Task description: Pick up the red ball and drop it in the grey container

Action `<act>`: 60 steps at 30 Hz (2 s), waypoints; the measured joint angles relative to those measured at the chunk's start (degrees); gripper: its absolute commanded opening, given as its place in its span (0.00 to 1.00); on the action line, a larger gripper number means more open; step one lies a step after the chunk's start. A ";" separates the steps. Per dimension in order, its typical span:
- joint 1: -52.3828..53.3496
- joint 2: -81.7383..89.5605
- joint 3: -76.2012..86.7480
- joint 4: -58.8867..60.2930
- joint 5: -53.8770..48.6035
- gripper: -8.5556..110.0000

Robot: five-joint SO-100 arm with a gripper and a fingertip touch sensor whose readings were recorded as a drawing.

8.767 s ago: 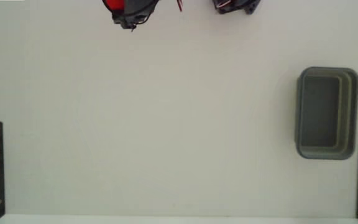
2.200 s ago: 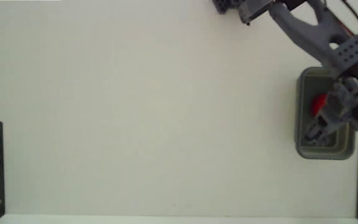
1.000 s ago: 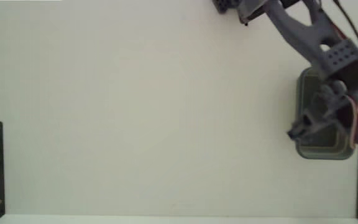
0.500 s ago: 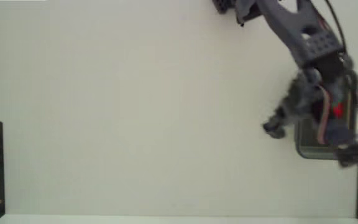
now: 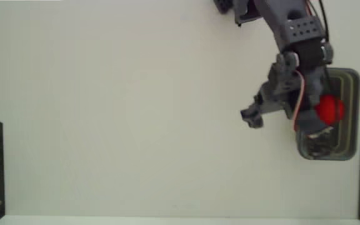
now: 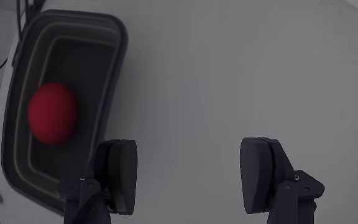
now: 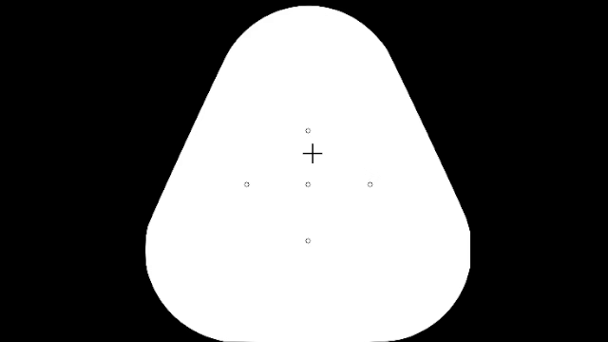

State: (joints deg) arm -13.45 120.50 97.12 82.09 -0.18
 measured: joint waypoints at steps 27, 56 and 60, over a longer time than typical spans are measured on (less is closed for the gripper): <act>12.30 17.31 16.08 -0.09 0.00 1.00; 13.01 19.42 17.14 -0.09 0.00 1.00; 13.01 19.42 17.14 -0.09 0.00 1.00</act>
State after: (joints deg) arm -0.44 139.92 114.26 82.00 -0.18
